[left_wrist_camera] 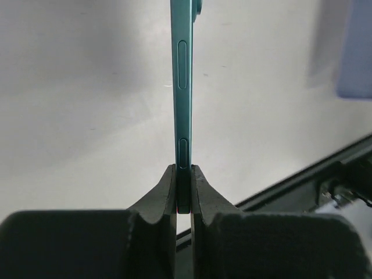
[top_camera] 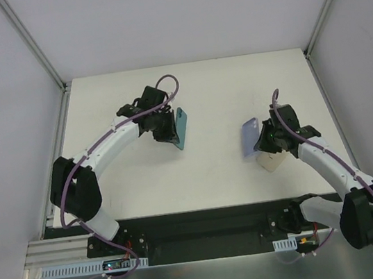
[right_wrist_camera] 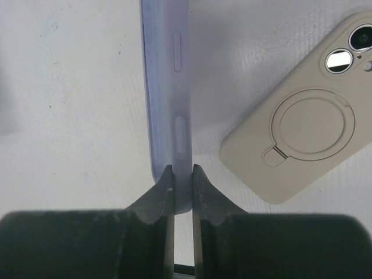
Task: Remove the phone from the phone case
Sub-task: Place the phone case at the center of the board.
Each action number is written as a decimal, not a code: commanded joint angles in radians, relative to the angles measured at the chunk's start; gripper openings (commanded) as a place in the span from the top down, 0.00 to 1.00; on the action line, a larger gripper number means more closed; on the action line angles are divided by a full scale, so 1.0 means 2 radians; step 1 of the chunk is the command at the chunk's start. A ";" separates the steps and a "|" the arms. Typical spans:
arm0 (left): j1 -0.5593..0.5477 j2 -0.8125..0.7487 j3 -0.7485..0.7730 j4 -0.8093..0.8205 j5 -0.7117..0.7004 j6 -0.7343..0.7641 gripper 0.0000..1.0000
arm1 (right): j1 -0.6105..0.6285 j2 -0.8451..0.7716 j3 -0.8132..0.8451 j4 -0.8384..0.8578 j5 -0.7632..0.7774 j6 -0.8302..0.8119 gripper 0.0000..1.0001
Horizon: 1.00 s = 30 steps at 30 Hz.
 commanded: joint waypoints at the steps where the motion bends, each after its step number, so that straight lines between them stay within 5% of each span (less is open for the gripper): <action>1: 0.001 0.012 0.045 -0.085 -0.216 0.046 1.00 | -0.023 0.023 0.033 0.049 -0.053 0.015 0.98; 6: 0.016 0.087 0.078 -0.116 -0.394 0.035 1.00 | -0.039 0.106 0.066 0.126 -0.065 0.042 0.99; 10: 0.017 0.122 0.114 -0.116 -0.410 0.028 1.00 | -0.047 0.158 0.128 0.093 -0.012 0.022 0.99; 16: -0.004 0.191 0.232 -0.120 -0.387 0.048 1.00 | -0.119 0.234 0.198 0.085 -0.052 0.014 0.98; 18: -0.010 0.234 0.286 -0.135 -0.376 0.056 1.00 | -0.129 0.285 0.252 0.067 -0.062 0.008 0.83; 19: -0.013 0.245 0.301 -0.143 -0.373 0.057 1.00 | -0.131 0.303 0.270 0.045 -0.063 0.004 0.55; 22: -0.030 0.283 0.343 -0.147 -0.393 0.066 1.00 | -0.132 0.347 0.316 0.003 -0.039 0.012 0.18; 24: -0.037 0.317 0.380 -0.151 -0.400 0.071 1.00 | -0.133 0.333 0.300 -0.002 -0.015 0.016 0.04; 30: -0.053 0.360 0.437 -0.157 -0.392 0.071 0.98 | -0.134 0.232 0.249 -0.073 0.095 -0.011 0.04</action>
